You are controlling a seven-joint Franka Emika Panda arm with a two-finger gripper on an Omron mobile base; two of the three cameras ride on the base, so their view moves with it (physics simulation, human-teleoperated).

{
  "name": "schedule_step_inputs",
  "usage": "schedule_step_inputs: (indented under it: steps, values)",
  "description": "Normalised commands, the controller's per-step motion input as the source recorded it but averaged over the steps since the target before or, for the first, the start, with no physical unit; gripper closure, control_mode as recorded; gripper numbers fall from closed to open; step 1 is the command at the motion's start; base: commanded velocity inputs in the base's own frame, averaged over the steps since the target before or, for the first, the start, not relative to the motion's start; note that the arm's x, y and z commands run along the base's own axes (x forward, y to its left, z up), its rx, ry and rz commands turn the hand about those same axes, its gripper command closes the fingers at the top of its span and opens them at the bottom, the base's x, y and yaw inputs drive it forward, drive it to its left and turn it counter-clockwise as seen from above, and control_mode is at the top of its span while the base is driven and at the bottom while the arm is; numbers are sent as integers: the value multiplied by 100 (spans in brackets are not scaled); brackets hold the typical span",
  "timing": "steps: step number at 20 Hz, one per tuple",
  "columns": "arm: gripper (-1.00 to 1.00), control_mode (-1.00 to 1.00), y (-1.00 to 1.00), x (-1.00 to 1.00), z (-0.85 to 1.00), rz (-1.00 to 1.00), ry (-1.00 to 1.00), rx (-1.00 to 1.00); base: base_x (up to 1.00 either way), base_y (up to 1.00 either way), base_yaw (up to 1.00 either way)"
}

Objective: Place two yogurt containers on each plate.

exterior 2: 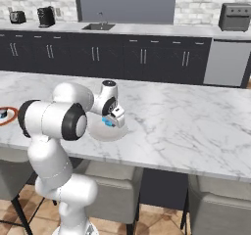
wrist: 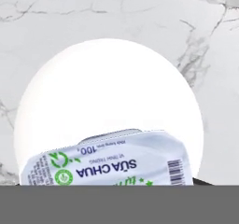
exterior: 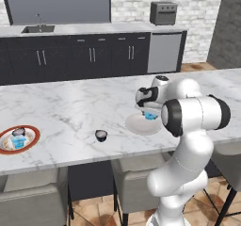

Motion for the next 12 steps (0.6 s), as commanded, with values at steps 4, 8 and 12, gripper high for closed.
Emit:
schedule_step_inputs:
  steps: [4, 8, 12]
  values:
    - [100, -100, 27, 39, -32, 2, 0, 1, 0, 0, 0]
    - [100, -100, 5, 40, -16, 1, 0, 0, 0, 0, 0]
    - [100, -100, 0, 33, -6, 0, 0, 0, 0, 0, 0]
